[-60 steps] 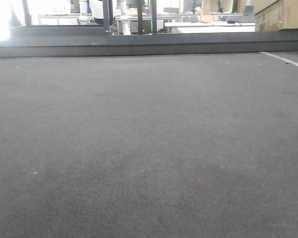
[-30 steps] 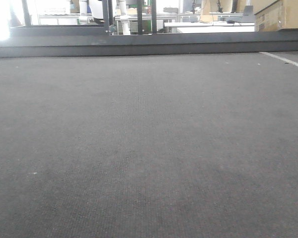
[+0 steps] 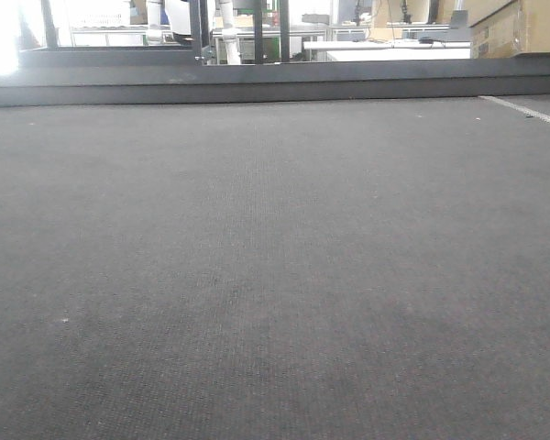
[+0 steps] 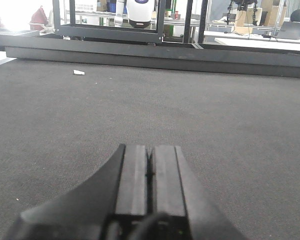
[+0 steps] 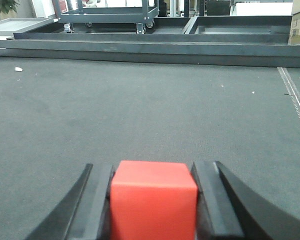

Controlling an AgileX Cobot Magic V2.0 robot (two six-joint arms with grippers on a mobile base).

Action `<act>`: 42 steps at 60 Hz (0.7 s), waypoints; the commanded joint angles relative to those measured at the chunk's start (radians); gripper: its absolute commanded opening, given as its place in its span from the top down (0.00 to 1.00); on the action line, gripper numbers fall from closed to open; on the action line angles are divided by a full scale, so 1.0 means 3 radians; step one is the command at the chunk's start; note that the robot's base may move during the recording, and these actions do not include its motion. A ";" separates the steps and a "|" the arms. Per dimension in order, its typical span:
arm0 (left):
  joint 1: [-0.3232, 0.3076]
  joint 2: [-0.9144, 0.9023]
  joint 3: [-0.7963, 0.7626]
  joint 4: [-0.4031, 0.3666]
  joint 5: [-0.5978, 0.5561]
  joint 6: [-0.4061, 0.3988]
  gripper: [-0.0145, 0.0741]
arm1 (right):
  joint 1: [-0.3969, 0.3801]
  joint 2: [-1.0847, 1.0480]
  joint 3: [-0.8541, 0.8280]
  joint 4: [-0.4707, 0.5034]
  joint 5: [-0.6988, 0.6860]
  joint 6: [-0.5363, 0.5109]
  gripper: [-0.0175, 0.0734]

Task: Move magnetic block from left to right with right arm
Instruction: 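Hold the red cube raised in the right gripper, then drive the base away from the first table, cube held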

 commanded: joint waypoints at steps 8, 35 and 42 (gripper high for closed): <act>0.0008 -0.0048 0.0034 0.0000 -0.0300 -0.0015 0.97 | -0.0022 0.0039 -0.0081 -0.0076 -0.0286 -0.0028 0.57; 0.0057 -0.0014 0.0029 0.0000 -0.0300 -0.0015 0.97 | -0.0019 0.0039 -0.0081 -0.0076 -0.0286 -0.0028 0.57; 0.0057 0.0054 0.0029 0.0000 -0.0300 -0.0015 0.97 | -0.0019 0.0039 -0.0081 -0.0076 -0.0286 -0.0028 0.57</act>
